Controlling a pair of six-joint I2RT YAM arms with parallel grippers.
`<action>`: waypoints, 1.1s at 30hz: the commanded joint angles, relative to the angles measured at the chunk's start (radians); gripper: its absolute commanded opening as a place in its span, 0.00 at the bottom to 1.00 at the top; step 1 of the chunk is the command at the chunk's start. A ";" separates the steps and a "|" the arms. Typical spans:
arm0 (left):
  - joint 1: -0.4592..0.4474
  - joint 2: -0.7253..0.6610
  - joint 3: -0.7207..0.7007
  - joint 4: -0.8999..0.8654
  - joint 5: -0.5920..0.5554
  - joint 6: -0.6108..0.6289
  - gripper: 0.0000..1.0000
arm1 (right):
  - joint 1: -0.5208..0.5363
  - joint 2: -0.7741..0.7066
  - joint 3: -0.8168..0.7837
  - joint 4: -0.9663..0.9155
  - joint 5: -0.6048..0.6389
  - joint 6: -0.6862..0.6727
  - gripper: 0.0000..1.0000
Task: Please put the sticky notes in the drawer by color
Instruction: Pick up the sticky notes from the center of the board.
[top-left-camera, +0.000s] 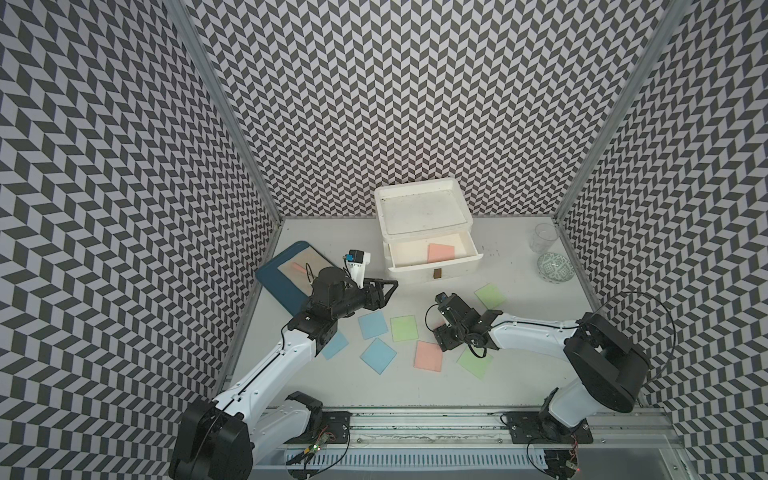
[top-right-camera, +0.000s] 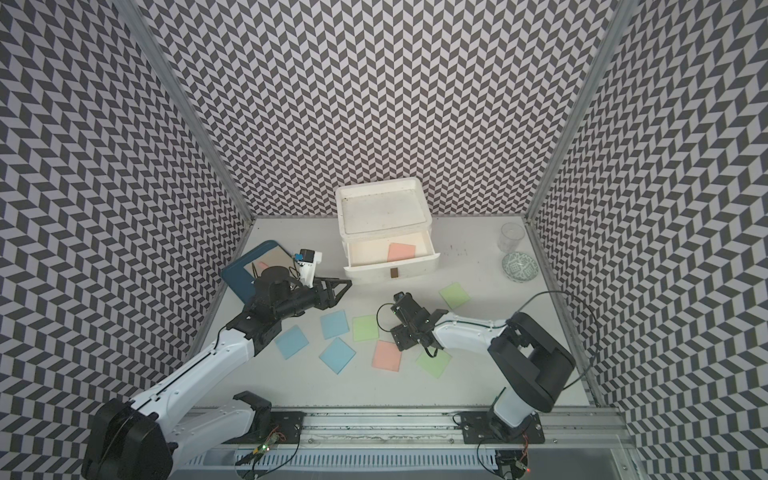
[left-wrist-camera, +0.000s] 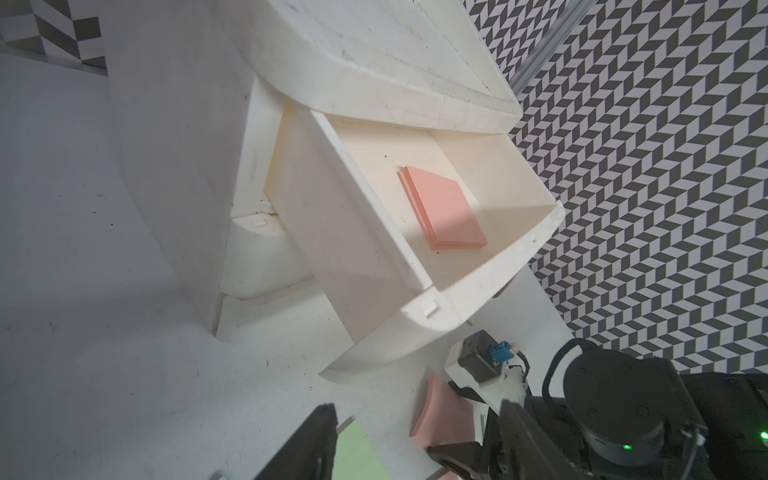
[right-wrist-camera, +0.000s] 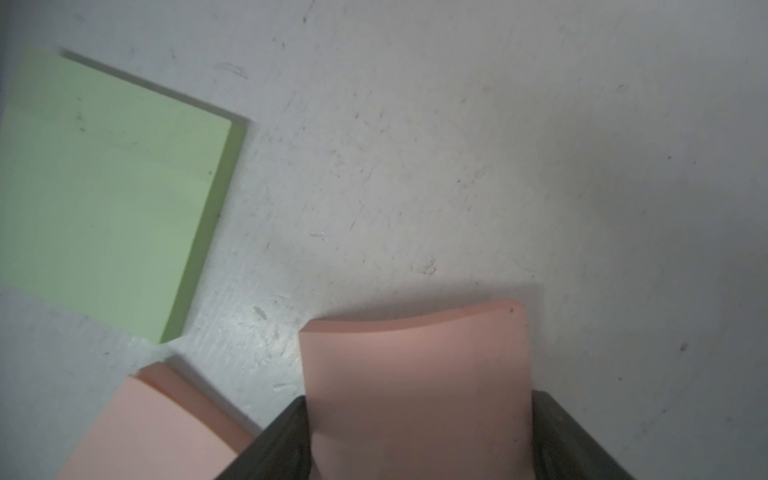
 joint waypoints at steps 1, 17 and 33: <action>-0.005 -0.016 0.001 0.032 0.007 0.007 0.66 | 0.004 -0.049 -0.013 -0.023 -0.024 0.003 0.78; -0.090 -0.017 -0.011 0.162 0.118 -0.030 0.66 | -0.010 -0.427 0.003 0.031 -0.081 -0.015 0.77; -0.181 0.086 0.018 0.340 0.340 -0.148 0.68 | -0.026 -0.671 -0.073 0.210 -0.246 -0.019 0.77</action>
